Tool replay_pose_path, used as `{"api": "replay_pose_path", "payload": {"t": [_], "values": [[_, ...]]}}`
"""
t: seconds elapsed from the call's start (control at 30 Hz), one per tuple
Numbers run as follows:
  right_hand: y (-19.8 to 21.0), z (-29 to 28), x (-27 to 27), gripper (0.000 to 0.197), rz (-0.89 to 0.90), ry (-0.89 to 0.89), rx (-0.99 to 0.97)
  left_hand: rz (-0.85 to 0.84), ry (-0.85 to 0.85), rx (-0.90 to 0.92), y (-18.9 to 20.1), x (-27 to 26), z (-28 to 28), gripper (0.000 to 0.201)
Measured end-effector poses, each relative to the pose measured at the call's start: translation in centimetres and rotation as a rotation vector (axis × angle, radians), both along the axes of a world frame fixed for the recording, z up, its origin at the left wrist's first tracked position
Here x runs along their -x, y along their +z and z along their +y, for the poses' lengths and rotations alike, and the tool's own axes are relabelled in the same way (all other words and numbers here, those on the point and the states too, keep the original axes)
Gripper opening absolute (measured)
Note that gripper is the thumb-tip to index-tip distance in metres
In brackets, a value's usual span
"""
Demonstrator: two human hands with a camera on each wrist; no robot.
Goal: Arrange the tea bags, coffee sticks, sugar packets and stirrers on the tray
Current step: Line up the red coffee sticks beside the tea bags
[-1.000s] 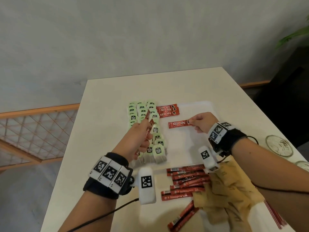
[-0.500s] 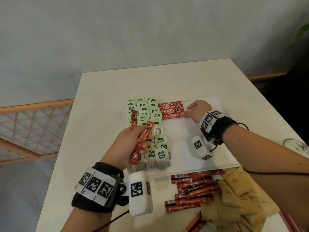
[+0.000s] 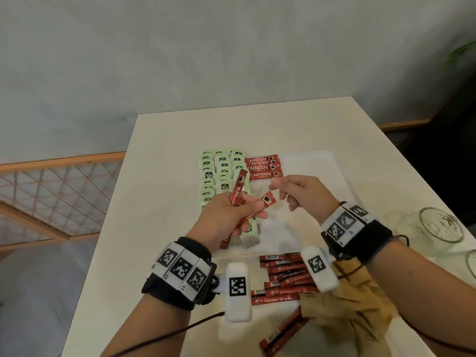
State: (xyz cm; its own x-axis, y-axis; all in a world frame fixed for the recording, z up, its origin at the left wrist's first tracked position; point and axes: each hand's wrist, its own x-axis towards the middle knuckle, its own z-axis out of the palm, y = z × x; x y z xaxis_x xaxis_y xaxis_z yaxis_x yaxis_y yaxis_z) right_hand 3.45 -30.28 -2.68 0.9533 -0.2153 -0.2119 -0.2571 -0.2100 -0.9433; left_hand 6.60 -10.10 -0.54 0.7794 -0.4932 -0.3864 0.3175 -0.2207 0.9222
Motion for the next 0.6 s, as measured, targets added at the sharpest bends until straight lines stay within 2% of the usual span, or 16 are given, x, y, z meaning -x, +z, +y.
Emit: {"api": "replay_pose_path", "payload": {"t": [0.13,0.23,0.33,0.5,0.6], "values": [[0.6,1.4,2.9,0.017,-0.096,0.066,-0.035,-0.024,-0.083,-0.025,0.6,1.2,-0.8,0.019],[0.8,1.1,4.5,0.012,-0.159,-0.021,-0.023,-0.016,-0.145,-0.035,0.9,1.8,-0.5,0.02],[0.9,0.3,6.0,0.016,-0.182,-0.117,-0.029,-0.006,-0.131,-0.027,1.1,2.2,0.2,0.023],[1.6,-0.1,7.0,0.02,-0.104,-0.107,-0.123,-0.071,-0.03,-0.029,1.2,3.2,-0.1,0.019],[2.3,0.4,6.9,0.016,-0.027,-0.012,-0.151,-0.206,-0.047,-0.095,1.2,4.3,-0.9,0.022]]}}
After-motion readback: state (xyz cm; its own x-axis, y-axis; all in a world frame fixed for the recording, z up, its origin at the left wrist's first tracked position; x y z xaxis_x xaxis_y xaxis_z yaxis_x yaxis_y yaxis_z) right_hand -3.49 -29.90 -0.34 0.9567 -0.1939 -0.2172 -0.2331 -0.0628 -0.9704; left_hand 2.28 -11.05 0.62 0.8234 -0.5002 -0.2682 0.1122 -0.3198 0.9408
